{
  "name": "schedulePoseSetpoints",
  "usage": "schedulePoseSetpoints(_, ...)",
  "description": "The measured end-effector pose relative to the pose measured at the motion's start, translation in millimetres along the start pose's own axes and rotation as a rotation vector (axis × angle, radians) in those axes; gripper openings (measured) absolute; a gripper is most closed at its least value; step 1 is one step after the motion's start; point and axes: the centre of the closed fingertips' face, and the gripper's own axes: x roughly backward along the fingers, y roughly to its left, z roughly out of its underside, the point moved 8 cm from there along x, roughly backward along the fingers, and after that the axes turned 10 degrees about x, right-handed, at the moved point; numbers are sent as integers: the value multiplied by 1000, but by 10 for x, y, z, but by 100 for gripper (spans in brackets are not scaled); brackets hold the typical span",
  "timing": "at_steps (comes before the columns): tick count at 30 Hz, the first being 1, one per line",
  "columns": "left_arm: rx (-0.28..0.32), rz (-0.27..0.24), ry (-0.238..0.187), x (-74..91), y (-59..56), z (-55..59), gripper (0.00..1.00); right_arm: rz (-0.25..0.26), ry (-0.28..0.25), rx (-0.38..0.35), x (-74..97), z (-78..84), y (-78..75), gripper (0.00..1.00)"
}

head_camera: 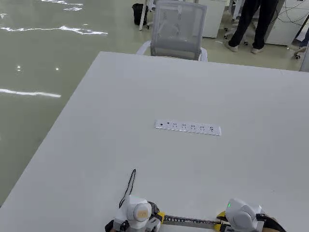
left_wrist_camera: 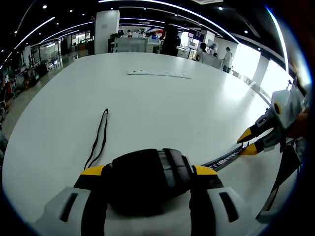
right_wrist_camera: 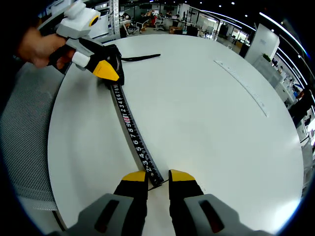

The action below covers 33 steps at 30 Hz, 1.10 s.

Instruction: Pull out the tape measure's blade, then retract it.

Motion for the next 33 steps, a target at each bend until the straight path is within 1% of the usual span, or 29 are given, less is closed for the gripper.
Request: schedulePoseSetpoints(33,-1,5,2,-7,7,3,65,-6,-13,-15,-85,-160,59,16)
